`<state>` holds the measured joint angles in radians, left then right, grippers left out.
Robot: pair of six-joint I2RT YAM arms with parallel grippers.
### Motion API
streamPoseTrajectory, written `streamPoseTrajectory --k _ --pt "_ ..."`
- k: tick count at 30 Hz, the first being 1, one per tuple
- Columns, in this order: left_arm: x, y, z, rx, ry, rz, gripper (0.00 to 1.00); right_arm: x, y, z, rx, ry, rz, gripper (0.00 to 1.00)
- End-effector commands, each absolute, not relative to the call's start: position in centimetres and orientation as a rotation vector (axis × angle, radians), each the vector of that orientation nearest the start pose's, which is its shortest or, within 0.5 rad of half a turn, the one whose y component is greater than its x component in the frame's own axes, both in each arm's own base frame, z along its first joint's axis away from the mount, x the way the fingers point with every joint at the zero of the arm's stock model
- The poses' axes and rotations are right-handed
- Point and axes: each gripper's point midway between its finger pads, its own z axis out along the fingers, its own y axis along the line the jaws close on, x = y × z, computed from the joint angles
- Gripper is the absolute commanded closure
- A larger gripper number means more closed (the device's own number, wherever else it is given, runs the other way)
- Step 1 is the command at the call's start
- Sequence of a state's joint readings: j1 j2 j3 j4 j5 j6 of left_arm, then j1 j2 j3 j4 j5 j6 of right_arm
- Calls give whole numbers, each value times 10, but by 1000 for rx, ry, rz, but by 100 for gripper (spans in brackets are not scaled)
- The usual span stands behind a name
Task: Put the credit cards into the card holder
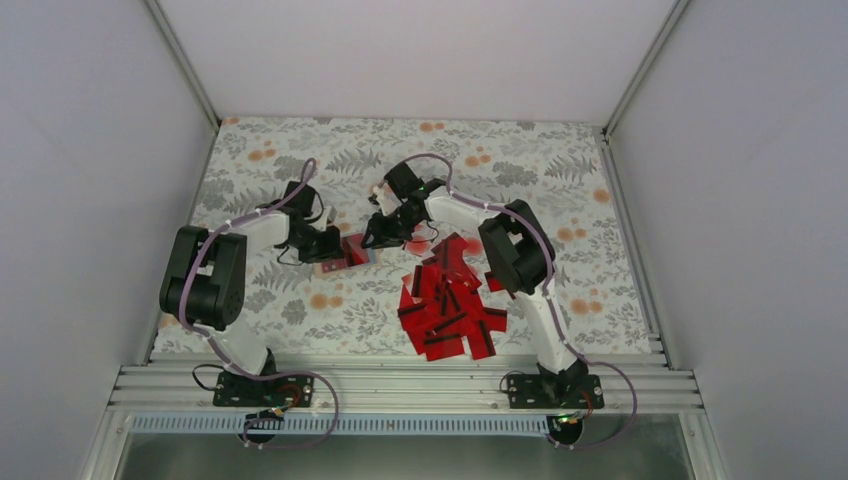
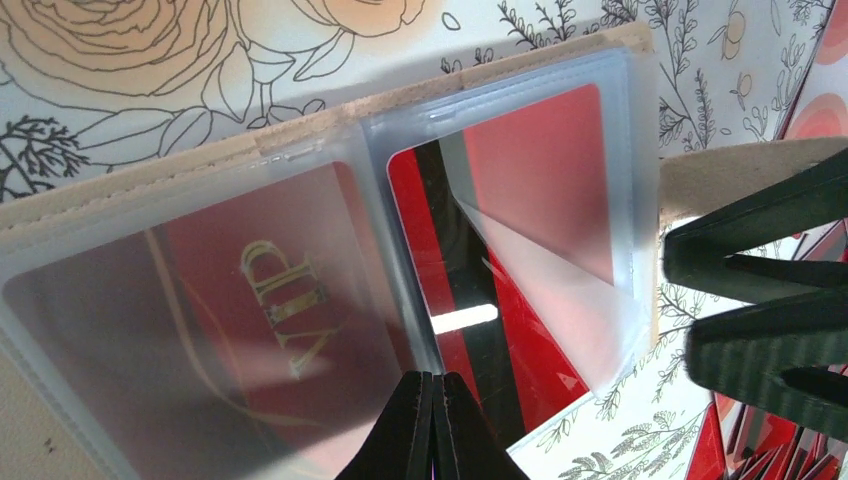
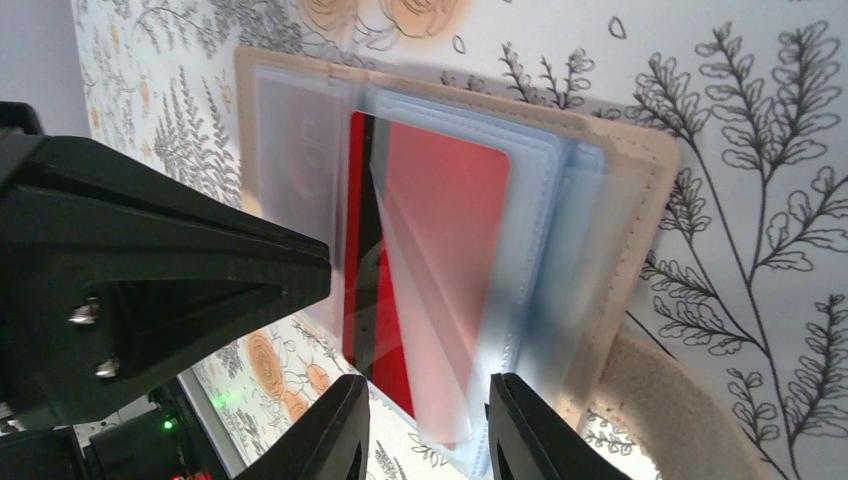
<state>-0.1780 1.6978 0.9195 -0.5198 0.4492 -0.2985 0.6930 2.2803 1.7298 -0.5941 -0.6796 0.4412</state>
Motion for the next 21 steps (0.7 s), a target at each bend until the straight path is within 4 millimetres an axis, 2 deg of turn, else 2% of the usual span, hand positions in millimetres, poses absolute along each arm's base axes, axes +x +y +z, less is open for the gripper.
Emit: streamPoseTrajectory --k 1,8,21 --pt "323 -139 28 -38 2869 -760 98 330 415 29 -581 2888 1190 69" --pt "321 -141 22 -28 2885 -760 98 328 417 24 -585 2899 1204 69" --pt "320 -143 15 -21 2900 -759 98 334 427 51 -609 2842 1255 70"
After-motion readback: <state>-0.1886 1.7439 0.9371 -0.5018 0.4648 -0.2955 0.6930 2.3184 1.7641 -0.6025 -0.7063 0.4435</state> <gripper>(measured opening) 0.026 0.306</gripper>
